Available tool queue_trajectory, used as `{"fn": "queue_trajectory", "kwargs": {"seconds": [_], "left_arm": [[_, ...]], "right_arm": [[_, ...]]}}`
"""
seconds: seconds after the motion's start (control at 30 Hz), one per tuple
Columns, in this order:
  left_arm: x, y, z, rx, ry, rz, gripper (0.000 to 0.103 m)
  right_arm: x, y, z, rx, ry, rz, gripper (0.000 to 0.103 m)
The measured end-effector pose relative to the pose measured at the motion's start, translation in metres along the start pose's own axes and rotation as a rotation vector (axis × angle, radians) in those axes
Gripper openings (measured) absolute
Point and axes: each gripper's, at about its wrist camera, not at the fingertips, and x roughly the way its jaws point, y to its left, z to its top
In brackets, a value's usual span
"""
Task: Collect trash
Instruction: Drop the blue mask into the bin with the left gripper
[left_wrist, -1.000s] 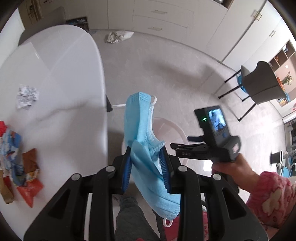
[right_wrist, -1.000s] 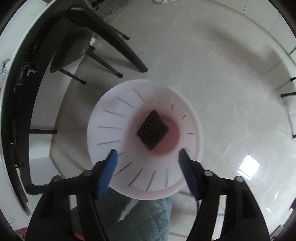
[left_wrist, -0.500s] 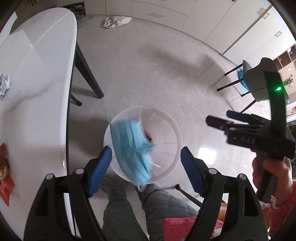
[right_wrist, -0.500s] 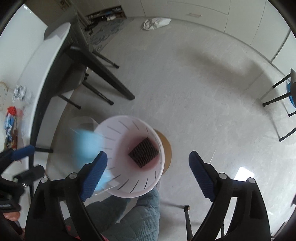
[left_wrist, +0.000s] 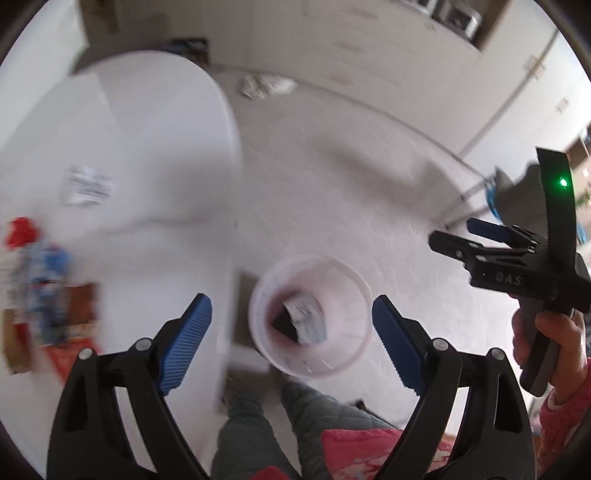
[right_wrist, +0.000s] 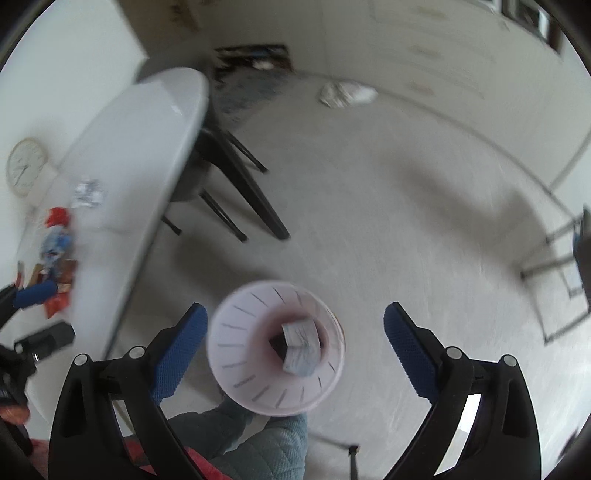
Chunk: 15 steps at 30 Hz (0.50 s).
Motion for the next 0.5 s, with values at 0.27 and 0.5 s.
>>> {"fn": "queue_trajectory", "kwargs": {"seconds": [0.27, 0.5], "left_arm": [[-0.099, 0.087, -0.018, -0.183, -0.206, 0.221, 0.092], [-0.127, 0.178, -0.057, -0.373, -0.254, 0.379, 0.093]], "right_arm": [[-0.043, 0.101, 0.051, -0.220, -0.140, 0.142, 0.100], [-0.047, 0.189, 0.072, -0.362, -0.170, 0.246, 0.100]]}}
